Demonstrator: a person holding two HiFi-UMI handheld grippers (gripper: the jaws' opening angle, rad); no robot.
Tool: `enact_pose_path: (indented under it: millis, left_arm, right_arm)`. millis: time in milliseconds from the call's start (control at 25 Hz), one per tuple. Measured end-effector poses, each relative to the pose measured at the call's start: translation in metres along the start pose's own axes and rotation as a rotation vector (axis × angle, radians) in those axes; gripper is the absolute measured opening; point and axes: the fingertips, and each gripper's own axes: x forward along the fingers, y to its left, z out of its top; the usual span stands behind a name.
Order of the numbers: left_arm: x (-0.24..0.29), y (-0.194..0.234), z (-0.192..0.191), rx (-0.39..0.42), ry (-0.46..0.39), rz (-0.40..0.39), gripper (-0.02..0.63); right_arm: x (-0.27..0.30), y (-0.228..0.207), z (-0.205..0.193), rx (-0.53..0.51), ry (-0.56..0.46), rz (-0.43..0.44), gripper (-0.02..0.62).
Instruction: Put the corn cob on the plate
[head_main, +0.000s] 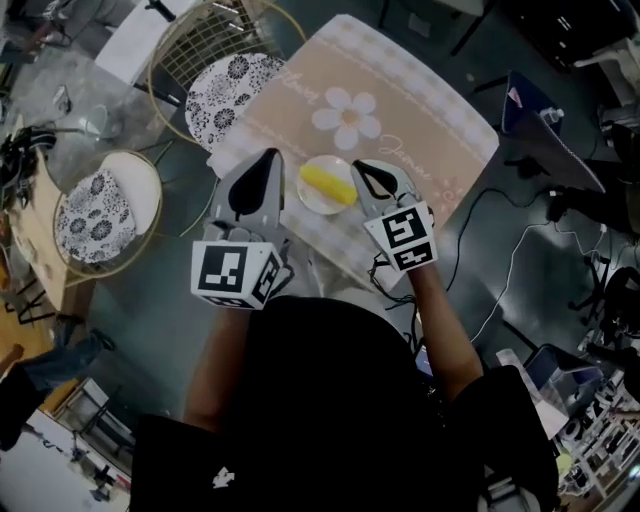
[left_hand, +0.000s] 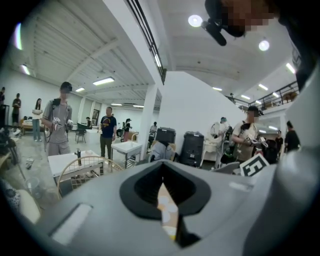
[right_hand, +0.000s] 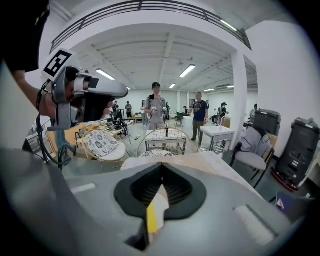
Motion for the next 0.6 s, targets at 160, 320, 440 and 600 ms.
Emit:
enact_pose_path:
  millis: [160,320,440,600]
  left_arm:
    - [-0.01,-0.008,0.004,0.007,-0.015,0.011,0.009]
    - [-0.024,-0.001,-0.003,0.0,0.0,0.035,0.009]
    - [-0.035,0.005,-0.009,-0.005,0.011,0.048,0.009]
    - [-0.05,0.012,-0.014,-0.015,0.01,0.05,0.009]
  right_arm:
    - [-0.005,0.006,0.015,-0.024,-0.04,0.0,0.003]
    - [-0.005,0.016,0.026,-0.028,-0.067,0.012,0.003]
    - [-0.006,0.022,0.033,-0.019,-0.089,0.015,0.003]
    - [-0.013,0.031,0.043,-0.017,-0.121,-0.004,0.003]
